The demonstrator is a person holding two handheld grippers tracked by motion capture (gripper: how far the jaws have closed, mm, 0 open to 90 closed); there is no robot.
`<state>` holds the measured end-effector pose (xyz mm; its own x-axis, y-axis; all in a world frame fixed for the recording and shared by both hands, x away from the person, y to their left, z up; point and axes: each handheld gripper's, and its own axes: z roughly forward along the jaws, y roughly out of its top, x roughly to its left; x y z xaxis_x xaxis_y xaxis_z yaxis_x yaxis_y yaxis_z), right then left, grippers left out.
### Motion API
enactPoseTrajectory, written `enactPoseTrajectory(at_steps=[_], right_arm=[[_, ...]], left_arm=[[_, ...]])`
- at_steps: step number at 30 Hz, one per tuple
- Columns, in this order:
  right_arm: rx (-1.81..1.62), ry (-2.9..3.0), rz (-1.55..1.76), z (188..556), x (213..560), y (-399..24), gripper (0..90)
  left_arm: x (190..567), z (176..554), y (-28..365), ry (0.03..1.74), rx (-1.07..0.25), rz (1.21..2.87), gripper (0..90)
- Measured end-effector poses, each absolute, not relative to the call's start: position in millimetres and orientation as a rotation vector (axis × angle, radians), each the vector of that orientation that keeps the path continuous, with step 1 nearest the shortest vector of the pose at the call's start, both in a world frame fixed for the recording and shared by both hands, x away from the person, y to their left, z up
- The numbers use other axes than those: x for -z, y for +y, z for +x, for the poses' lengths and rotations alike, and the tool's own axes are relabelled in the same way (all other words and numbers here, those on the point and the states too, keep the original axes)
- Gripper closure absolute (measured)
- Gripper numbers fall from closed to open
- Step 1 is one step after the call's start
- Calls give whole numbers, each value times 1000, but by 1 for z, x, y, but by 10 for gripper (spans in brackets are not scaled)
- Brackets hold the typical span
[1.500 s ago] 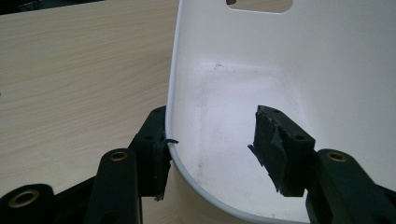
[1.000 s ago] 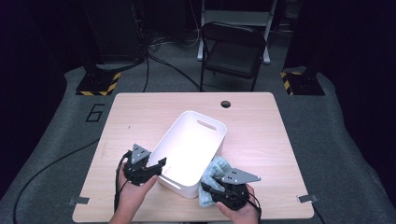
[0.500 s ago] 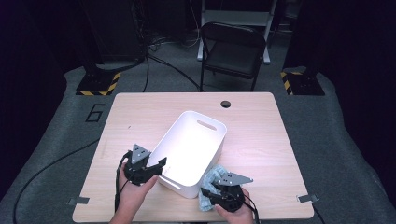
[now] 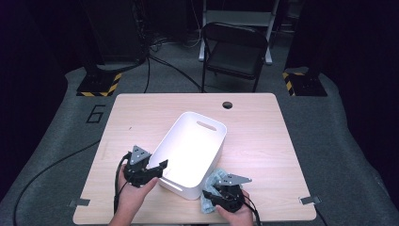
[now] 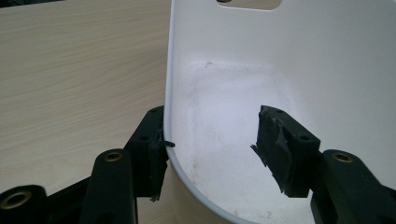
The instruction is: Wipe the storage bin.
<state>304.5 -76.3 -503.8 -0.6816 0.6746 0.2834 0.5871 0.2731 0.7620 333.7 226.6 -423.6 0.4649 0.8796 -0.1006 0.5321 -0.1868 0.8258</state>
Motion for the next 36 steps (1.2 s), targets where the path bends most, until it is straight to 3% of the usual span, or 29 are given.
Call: enactPoseTrajectory(at_steps=[9, 14, 26, 36], right_arm=[[-1382, 2404, 1228, 321, 503, -78, 672], [-1395, 2400, 1217, 317, 497, -80, 671], [-1544, 2331, 1087, 289, 446, -83, 668], [-1556, 2298, 1080, 295, 444, -80, 669]], left_arm=[[425, 334, 232, 1210, -467, 1812, 433], [426, 334, 230, 1207, -491, 1794, 450], [427, 334, 227, 1200, -496, 1817, 456], [425, 333, 230, 1216, -507, 1823, 497]])
